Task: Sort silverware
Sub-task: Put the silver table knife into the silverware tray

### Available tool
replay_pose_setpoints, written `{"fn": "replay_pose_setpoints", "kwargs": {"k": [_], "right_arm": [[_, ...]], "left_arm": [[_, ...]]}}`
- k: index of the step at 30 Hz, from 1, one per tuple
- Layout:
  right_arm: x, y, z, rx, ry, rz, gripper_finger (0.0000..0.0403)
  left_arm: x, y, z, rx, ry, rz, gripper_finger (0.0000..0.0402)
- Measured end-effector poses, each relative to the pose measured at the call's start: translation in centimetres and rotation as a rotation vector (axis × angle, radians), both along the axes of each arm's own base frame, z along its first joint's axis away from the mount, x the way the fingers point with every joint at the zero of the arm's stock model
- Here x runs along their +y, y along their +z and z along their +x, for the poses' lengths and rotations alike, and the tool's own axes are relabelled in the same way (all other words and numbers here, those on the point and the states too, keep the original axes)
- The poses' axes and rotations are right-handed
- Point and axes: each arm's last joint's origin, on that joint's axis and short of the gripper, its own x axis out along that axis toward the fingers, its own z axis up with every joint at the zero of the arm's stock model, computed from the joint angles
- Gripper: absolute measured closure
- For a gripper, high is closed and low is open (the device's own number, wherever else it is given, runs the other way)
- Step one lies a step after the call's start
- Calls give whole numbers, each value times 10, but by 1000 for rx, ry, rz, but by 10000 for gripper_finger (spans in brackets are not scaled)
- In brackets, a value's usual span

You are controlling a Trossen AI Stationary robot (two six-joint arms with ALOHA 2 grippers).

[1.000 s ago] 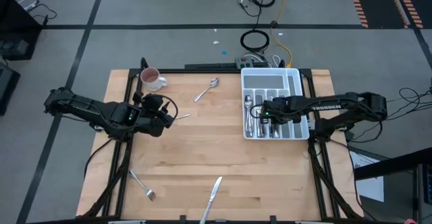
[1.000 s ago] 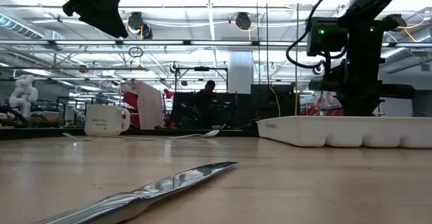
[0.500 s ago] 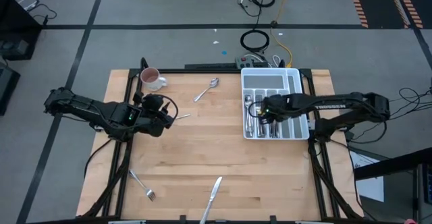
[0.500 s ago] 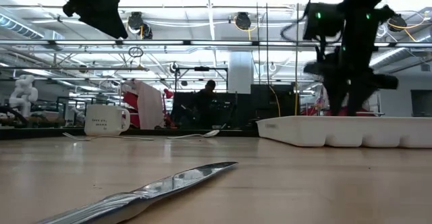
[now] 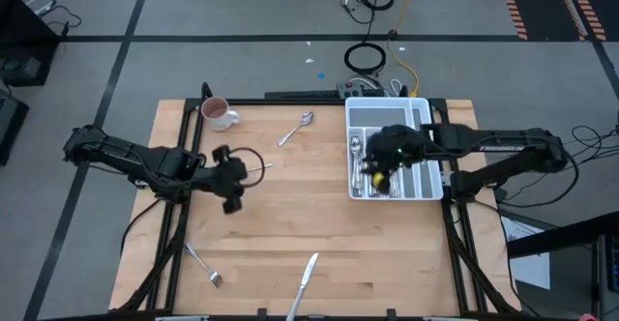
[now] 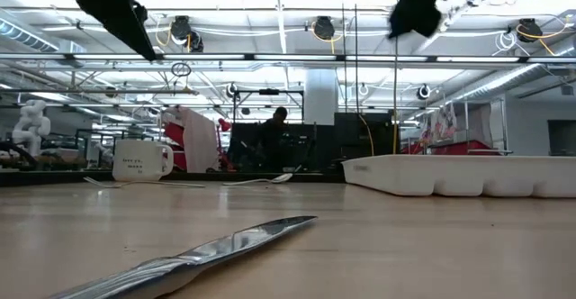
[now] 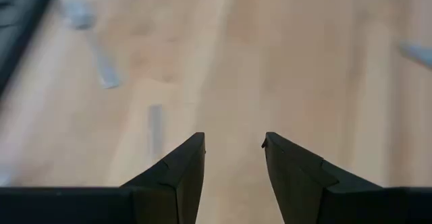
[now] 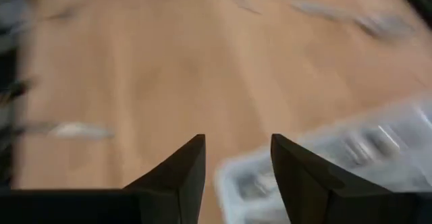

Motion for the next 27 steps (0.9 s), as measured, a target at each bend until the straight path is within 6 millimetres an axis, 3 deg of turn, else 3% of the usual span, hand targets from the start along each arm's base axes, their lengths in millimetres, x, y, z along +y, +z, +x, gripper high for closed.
{"fn": "replay_pose_setpoints", "kwargs": {"k": [3, 8, 16, 27], "right_arm": [[21, -1, 15, -20, 248, -69, 245], [54, -30, 49, 60, 568, -197, 245], [84, -73, 110, 163, 820, -313, 246], [137, -96, 172, 101, 1108, -436, 258]], "left_arm": [[-4, 1, 1, -3, -62, -29, 240], [-4, 1, 1, -4, -51, -26, 240], [-2, -2, -4, 50, -34, -18, 240], [0, -6, -11, 137, -36, 10, 240]]}}
